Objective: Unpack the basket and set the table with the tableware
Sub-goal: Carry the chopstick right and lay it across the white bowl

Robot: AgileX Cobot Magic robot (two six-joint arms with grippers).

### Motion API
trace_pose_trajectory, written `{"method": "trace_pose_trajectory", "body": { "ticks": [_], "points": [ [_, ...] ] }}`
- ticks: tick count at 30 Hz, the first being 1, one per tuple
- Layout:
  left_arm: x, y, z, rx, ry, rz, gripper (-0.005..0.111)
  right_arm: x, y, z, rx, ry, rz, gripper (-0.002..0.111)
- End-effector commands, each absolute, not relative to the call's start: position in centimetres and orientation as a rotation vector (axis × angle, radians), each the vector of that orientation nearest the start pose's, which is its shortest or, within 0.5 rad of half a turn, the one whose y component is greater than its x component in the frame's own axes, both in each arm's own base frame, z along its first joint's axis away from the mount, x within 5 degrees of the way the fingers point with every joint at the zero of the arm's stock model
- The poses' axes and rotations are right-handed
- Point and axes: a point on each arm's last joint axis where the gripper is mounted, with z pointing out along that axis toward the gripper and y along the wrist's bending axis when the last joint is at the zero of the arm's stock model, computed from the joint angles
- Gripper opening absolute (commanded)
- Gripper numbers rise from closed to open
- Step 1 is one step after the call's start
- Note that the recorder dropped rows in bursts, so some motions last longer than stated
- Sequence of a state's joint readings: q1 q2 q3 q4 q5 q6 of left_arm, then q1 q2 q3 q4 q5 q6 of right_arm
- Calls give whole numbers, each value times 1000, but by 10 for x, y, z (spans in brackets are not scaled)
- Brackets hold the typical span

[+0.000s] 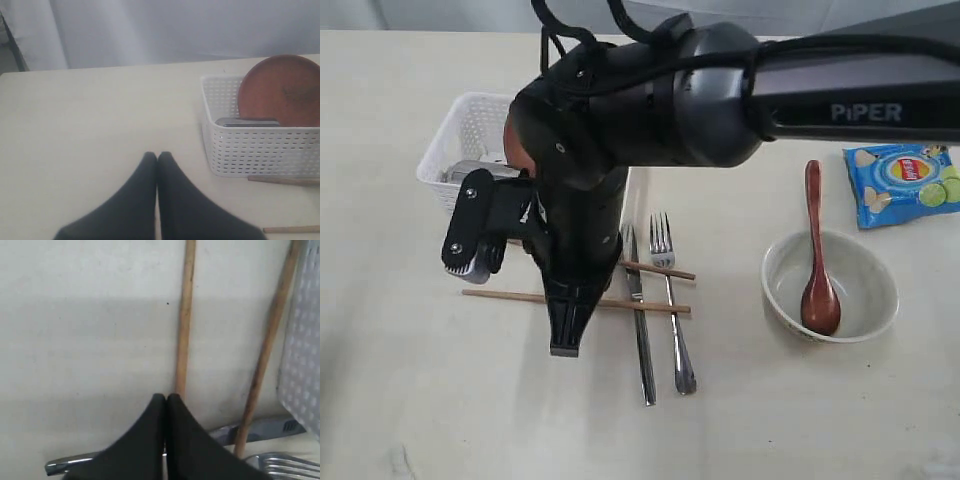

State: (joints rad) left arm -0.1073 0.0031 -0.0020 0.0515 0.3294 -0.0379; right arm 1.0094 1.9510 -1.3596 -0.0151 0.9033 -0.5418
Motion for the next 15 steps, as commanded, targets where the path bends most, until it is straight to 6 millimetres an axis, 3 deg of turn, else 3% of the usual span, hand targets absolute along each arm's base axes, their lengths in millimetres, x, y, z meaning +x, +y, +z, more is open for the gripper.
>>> {"method": "trace_pose_trajectory", "body": {
  "ticks": [1, 4, 10, 15],
  "points": [
    [54, -5, 184, 101, 1800, -61, 0, 203, 327, 162, -2115, 2212, 55, 23],
    [54, -5, 184, 101, 1800, -61, 0, 209, 327, 143, -2076, 2280, 24, 49],
    [54, -5, 184, 101, 1800, -61, 0, 238, 314, 132, -1973, 2340, 28, 44],
    [54, -5, 184, 101, 1800, -61, 0, 233, 317, 131, -2053, 2290, 148, 39]
  ]
}}
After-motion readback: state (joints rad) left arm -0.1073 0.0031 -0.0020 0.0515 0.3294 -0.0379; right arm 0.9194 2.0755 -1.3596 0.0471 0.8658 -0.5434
